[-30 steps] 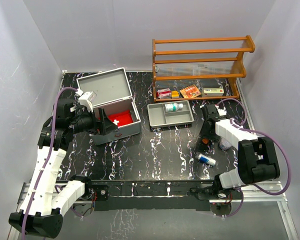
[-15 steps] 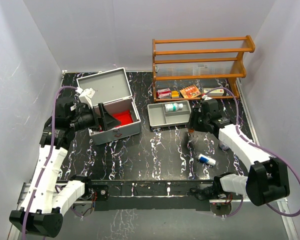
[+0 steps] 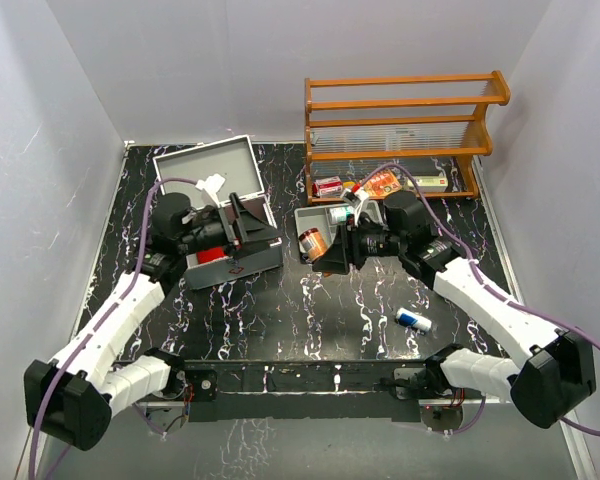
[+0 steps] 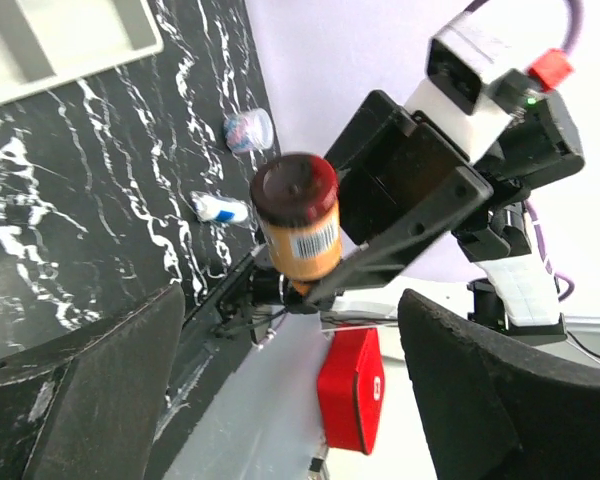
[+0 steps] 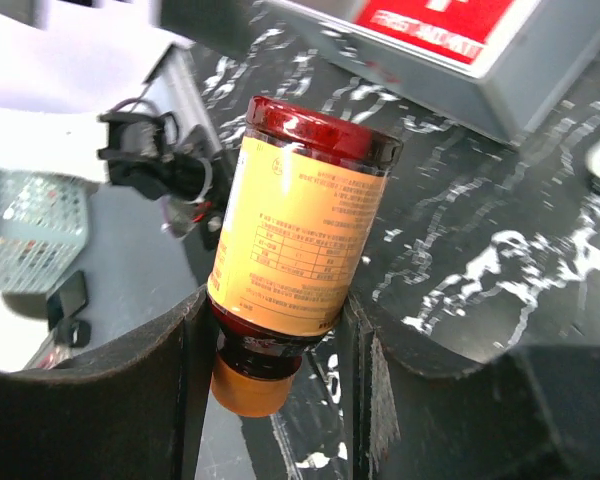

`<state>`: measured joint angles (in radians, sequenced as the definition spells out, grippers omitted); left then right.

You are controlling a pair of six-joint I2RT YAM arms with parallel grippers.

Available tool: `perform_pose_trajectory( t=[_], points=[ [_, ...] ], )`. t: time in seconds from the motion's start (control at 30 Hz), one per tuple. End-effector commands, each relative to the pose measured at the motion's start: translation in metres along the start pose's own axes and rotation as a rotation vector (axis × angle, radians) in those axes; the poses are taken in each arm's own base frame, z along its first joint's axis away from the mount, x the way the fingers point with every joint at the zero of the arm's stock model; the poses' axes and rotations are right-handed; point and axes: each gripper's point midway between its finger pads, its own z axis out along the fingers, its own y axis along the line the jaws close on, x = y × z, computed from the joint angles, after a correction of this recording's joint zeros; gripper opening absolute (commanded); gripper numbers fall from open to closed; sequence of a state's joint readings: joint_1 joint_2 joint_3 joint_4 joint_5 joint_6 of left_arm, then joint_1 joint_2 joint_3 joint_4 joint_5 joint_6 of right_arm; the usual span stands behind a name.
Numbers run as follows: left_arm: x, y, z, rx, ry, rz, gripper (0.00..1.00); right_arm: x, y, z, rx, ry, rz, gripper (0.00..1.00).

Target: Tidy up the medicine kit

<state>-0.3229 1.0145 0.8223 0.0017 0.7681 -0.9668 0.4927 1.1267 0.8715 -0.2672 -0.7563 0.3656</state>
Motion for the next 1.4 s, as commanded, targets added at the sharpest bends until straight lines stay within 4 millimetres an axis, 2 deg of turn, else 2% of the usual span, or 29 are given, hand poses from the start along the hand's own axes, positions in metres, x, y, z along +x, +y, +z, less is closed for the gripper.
perform_pose_trajectory(
  t=[0.0,0.07,0.17,0.27,0.33,0.5,0.6,0.67,0.77,0.83,1.07,1.13,1.2,1.23,1.27,1.37],
  points=[
    [0.003,-0.025,0.021,0.067,0.010,-0.036,0.88,-0.030,0.064,-0.005,-0.222,-0.039,-0.204,0.17],
    [0.008,-0.030,0.028,0.084,0.030,-0.049,0.91,-0.025,0.071,-0.002,-0.246,-0.012,-0.220,0.16],
    [0.020,-0.049,0.036,0.193,0.082,-0.085,0.92,-0.017,0.077,0.004,-0.268,0.032,-0.232,0.16],
    [0.033,-0.039,0.042,0.166,0.133,-0.135,0.90,-0.010,0.079,0.009,-0.282,0.059,-0.256,0.15],
    [0.035,-0.034,0.042,0.146,0.134,-0.139,0.84,-0.007,0.079,0.012,-0.286,0.075,-0.261,0.15],
    [0.041,-0.034,0.036,0.146,0.146,-0.126,0.62,-0.002,0.073,0.016,-0.268,0.096,-0.251,0.15],
    [0.047,-0.031,0.033,0.136,0.168,-0.130,0.53,-0.003,0.072,0.016,-0.258,0.092,-0.251,0.15],
    [0.052,-0.031,0.031,0.146,0.188,-0.130,0.53,-0.004,0.072,0.016,-0.257,0.090,-0.250,0.15],
    [0.056,-0.031,0.028,0.153,0.205,-0.119,0.63,-0.004,0.074,0.016,-0.267,0.087,-0.251,0.15],
    [0.058,-0.033,0.025,0.156,0.211,-0.104,0.62,-0.004,0.073,0.016,-0.265,0.085,-0.247,0.15],
    [0.059,-0.035,0.024,0.168,0.212,-0.085,0.33,-0.003,0.072,0.018,-0.260,0.089,-0.225,0.16],
    [0.055,-0.037,0.024,0.170,0.186,-0.078,0.30,-0.003,0.070,0.018,-0.248,0.089,-0.204,0.25],
    [0.048,-0.041,0.024,0.175,0.151,-0.067,0.29,-0.003,0.067,0.020,-0.225,0.084,-0.162,0.38],
    [0.043,-0.041,0.025,0.168,0.123,-0.067,0.29,-0.004,0.065,0.021,-0.205,0.077,-0.131,0.51],
    [0.038,-0.044,0.026,0.167,0.097,-0.061,0.29,-0.005,0.063,0.021,-0.187,0.062,-0.105,0.59],
    [0.020,-0.046,0.028,0.146,-0.002,-0.077,0.29,-0.019,0.065,0.020,-0.158,-0.049,-0.001,0.70]
  ],
)
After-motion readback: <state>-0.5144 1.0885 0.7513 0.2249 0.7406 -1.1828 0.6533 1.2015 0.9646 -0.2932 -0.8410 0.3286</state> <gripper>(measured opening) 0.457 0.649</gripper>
